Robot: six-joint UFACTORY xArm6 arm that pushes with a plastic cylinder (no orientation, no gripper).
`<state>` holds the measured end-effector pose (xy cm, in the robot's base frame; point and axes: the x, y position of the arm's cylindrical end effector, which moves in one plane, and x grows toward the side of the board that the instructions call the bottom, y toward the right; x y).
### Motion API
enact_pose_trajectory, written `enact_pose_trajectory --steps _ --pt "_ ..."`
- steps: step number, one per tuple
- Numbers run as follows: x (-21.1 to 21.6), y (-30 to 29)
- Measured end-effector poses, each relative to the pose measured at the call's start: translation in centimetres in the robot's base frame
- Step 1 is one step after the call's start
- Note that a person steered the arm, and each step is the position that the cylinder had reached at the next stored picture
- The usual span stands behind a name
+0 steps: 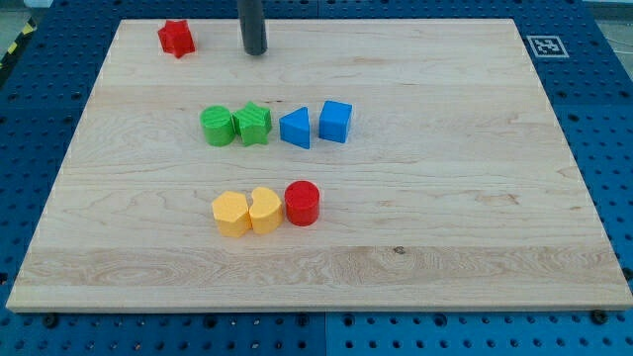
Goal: Separate the green blocks from each other
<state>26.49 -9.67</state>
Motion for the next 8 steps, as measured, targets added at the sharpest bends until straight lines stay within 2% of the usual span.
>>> enact_pose_trajectory --steps 2,4,5,6,8 --pt "7.5 0.0" --pt "8.2 0.0" --pt "11.1 0.0" --pt "11.9 0.0" --pt "12.4 -2.1"
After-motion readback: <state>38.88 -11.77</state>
